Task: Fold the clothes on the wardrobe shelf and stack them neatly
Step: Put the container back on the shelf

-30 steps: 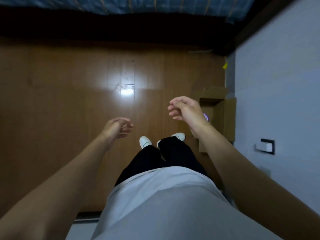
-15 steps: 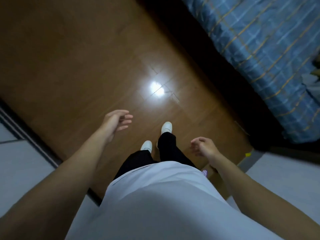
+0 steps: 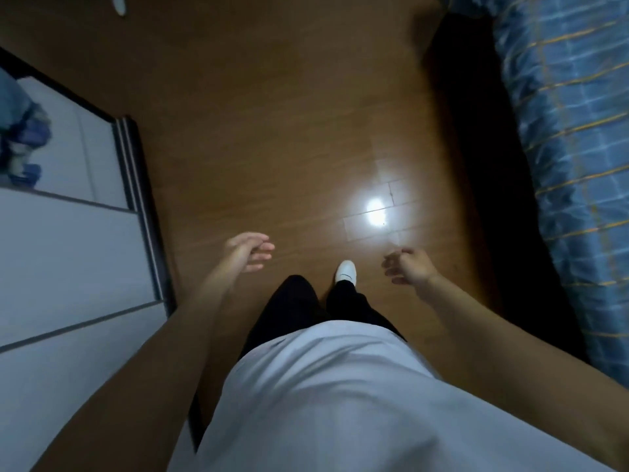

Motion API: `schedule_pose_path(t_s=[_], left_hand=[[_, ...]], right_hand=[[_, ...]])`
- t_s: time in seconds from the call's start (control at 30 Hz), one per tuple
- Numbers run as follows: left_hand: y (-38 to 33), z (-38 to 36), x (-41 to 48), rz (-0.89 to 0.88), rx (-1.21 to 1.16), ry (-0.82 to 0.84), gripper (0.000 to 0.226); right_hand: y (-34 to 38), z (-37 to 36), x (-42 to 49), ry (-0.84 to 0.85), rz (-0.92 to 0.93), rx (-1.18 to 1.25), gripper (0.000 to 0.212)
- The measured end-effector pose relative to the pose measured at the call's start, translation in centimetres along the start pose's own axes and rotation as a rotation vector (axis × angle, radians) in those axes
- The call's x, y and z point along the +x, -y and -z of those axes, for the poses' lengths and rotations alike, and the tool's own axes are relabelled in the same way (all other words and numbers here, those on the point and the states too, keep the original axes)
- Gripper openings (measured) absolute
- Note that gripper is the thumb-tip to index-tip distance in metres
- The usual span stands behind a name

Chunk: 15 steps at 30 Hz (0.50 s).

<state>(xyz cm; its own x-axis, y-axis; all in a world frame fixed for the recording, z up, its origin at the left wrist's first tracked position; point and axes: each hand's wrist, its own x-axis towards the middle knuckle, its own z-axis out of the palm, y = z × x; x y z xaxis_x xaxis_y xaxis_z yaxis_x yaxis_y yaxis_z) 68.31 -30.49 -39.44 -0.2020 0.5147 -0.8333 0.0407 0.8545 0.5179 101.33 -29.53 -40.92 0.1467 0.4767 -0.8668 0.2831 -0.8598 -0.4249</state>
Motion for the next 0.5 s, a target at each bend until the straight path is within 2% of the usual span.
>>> schedule_pose_path(t_s=[0.13, 0.27, 0.37, 0.5], left_hand=[[4.2, 3.0, -0.5, 0.246, 0.051, -0.062, 0.016], [4.9, 5.6, 0.2, 0.355, 0.028, -0.047, 0.023], [2.6, 7.0, 2.8, 0.379, -0.013, -0.045, 0.024], [-3.8, 8.8, 8.2, 0.367, -0.04, -0.011, 0.026]], right_hand=[[12.4, -1.6, 1.6, 0.073, 0.21, 0.105, 0.014], [21.6, -3.4, 3.1, 0.124, 0.351, 0.127, 0.019], [25.9, -4.6, 4.9, 0.135, 0.354, 0.086, 0.019], [29.1, -5.4, 7.6, 0.082, 0.236, -0.018, 0.014]])
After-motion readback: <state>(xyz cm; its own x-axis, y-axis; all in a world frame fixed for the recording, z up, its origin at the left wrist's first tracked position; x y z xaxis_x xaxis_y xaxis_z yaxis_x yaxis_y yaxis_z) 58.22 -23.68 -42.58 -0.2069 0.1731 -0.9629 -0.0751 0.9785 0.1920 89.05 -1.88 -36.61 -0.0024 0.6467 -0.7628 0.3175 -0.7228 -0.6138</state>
